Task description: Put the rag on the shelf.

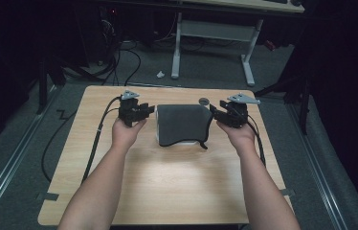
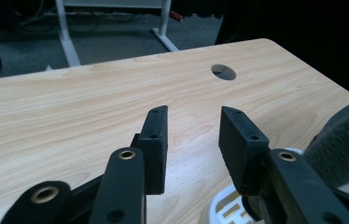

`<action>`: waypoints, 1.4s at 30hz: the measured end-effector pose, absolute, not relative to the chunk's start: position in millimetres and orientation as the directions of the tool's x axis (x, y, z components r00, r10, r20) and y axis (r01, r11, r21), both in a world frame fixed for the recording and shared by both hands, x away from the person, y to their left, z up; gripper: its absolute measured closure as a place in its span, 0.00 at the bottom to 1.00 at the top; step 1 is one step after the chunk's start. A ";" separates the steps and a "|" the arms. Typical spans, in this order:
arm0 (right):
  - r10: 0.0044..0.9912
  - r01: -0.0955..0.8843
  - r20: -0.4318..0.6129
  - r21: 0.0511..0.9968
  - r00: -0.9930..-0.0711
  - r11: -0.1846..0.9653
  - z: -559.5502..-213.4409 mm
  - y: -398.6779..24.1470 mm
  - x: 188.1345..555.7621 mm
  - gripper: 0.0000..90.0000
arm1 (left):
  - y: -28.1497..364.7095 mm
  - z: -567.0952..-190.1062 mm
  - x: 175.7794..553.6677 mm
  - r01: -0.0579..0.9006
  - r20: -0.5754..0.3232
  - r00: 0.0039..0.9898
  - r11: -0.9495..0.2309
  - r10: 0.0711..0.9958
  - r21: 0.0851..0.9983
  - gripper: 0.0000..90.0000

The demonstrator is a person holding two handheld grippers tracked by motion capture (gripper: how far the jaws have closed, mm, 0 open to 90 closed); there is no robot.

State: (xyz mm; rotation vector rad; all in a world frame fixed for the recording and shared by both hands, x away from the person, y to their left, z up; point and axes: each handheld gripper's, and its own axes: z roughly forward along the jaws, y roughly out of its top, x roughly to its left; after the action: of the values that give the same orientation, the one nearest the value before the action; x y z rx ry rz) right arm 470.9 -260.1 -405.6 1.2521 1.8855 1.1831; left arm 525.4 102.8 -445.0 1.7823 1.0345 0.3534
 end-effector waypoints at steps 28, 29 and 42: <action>0.931 0.381 -0.088 0.895 -0.355 0.230 -414.1 -280.8 403.8 0.51 | 144.3 -470.5 442.8 0.444 -0.141 0.592 -0.175 0.794 0.879 0.62; 0.930 0.384 -0.089 0.893 -0.356 0.233 -417.5 -281.4 398.1 0.51 | 146.5 -474.2 436.4 0.446 -0.136 0.594 -0.183 0.793 0.876 0.62; 0.933 0.451 -0.067 0.862 -0.352 0.233 -485.3 -280.1 320.3 0.47 | 162.8 -511.7 357.1 0.505 -0.140 0.636 -0.271 0.759 0.819 0.58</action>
State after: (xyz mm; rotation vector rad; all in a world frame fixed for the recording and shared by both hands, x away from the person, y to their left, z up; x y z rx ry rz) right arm 320.3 -280.1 -485.3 1.2673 1.9111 1.0387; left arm 357.1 162.8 -511.7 1.9405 0.9957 0.3495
